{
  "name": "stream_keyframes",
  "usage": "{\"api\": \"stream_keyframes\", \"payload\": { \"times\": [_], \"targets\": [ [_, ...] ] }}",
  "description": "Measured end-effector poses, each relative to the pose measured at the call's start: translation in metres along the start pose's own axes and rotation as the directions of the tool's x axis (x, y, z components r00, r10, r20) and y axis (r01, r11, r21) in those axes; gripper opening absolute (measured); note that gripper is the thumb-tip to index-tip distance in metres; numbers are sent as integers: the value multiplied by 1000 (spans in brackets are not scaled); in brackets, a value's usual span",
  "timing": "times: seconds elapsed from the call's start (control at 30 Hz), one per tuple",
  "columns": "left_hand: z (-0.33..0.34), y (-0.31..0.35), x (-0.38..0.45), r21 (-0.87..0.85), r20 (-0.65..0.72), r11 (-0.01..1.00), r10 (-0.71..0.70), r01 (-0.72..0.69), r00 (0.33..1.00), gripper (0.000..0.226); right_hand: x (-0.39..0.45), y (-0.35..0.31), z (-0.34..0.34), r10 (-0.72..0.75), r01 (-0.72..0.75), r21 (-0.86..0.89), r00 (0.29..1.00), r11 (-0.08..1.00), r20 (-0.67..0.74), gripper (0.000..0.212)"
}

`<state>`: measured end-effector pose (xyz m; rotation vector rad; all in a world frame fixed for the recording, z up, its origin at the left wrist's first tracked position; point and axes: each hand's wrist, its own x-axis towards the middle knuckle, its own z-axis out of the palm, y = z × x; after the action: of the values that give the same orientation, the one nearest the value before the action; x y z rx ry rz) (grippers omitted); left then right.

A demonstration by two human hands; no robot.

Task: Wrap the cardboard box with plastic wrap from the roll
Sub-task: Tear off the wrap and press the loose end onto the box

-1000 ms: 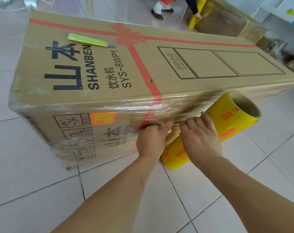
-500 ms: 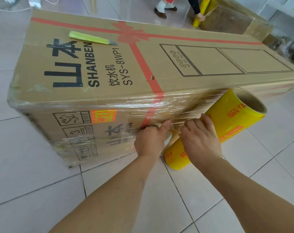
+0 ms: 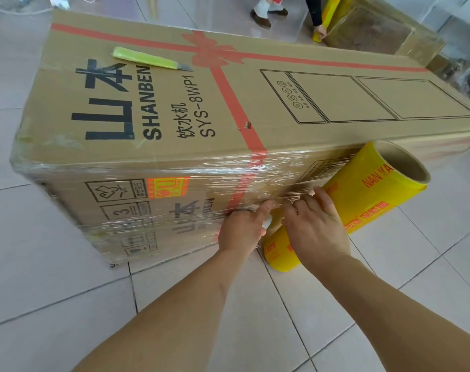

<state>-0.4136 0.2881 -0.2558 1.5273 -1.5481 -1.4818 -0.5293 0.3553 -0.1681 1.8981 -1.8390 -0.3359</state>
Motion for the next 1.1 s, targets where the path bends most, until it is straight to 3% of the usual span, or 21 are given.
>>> {"api": "stream_keyframes", "payload": {
  "times": [0.13, 0.23, 0.47, 0.67, 0.77, 0.93, 1.03, 1.1],
  "targets": [
    [-2, 2, 1, 4, -2, 1000, -9, 9, 1000, 79, -3, 1, 1, -3, 4, 23, 998, 1000, -56, 10],
    [-6, 7, -3, 116, -2, 993, 31, -31, 1000, 74, -10, 7, 3, -22, 23, 12, 998, 1000, -61, 7],
    [-5, 3, -6, 221, -20, 973, 65, -59, 998, 67, 2, -20, 4, -21, 21, -3, 1000, 1000, 7, 37],
    [-7, 10, -8, 390, -51, 920, 59, -35, 997, 78, -7, -12, 1, -28, 28, 15, 1000, 1000, 5, 16],
    [-6, 8, -10, 407, -37, 911, 91, -69, 995, 77, -14, -7, 7, -28, 27, 12, 997, 1000, 68, 9],
    [-9, 4, -14, 399, -5, 914, 81, -72, 997, 71, -14, -27, 13, 34, -35, 8, 997, 999, 65, 49],
    [-10, 3, -12, 462, -4, 885, 65, -56, 998, 70, -8, -33, 10, 47, -48, 1, 995, 999, 89, 47],
    [-10, 3, -10, 489, -9, 870, 71, -58, 997, 73, -5, -34, 10, 56, -56, -5, 991, 998, 117, 33]
  ]
}}
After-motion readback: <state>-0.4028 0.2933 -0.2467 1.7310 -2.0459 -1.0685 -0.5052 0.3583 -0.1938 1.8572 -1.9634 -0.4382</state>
